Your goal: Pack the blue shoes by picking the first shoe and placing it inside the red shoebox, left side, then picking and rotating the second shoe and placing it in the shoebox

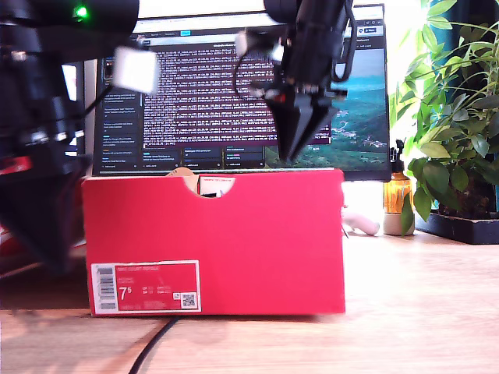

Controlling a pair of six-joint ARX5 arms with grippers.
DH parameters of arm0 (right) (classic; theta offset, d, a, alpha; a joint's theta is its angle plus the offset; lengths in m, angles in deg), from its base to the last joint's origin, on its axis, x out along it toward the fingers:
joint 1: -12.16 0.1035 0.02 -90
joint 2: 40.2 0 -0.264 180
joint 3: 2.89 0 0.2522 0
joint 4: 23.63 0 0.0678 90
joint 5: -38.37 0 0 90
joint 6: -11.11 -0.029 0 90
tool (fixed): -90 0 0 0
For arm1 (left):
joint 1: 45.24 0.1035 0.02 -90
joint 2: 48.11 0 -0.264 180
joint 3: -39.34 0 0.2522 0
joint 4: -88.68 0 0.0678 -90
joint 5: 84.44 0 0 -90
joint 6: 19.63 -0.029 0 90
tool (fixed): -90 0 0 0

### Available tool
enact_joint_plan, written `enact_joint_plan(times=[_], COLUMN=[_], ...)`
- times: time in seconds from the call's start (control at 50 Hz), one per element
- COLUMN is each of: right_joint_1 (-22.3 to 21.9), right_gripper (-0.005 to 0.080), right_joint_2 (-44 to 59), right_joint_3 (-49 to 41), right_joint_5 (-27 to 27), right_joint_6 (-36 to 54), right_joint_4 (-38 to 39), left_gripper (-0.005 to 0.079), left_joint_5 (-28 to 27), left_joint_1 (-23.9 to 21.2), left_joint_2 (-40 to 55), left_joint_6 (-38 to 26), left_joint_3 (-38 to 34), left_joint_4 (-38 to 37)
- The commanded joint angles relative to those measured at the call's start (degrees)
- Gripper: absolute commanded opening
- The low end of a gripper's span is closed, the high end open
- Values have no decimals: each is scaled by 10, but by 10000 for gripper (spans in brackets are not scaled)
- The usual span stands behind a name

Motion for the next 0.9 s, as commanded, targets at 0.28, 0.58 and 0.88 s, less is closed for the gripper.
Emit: enact_joint_plan(times=[0.28,0.58,0.88], right_joint_1=[-35,-40,-47], right_gripper=[-13,-13,-13], right_joint_2=[-56,-84,-163], right_joint_3=[-6,-6,-10], right_joint_5=[-45,-46,18], right_joint_6=[-52,-85,-91], right_joint_4=[-21,-60,-63], left_gripper=[-18,-14,-14], left_joint_5=[11,26,71], left_joint_1=[-81,-101,-83], left_joint_2=[-161,-317,-381], left_joint_6=[117,190,167], left_joint_3=[-1,-1,-2], left_joint_4=[-52,38,86])
